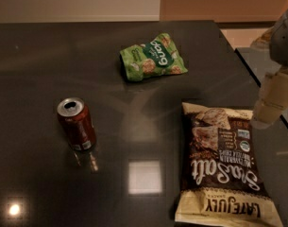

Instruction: Pick brown chip bag

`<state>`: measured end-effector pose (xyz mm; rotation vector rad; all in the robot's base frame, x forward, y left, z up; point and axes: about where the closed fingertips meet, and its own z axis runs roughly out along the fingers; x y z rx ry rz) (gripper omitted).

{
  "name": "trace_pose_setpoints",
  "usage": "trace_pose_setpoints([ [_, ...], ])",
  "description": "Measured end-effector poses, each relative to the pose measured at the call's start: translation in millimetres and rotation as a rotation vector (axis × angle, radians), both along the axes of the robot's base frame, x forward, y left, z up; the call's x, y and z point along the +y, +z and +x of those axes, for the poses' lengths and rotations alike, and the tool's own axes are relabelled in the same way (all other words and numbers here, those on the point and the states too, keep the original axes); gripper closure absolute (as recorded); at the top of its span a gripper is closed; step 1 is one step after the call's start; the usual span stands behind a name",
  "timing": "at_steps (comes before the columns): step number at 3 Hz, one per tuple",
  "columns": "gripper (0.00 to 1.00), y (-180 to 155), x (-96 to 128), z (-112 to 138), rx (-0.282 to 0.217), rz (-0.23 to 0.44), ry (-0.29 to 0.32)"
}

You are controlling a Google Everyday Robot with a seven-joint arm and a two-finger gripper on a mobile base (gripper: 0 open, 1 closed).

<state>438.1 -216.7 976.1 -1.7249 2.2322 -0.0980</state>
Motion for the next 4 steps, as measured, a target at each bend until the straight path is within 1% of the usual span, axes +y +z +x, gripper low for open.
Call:
trace_pose_setpoints([
  [1,0.00,0,0,0,0.000,0.000,0.000],
  [2,0.00,-3,-1,1,0.025,0.006,-0.014],
  [3,0.00,-17,2,-1,0.074,0.012,-0.047],
  [4,0.00,-36,10,-7,0.118,0.010,-0.071],
])
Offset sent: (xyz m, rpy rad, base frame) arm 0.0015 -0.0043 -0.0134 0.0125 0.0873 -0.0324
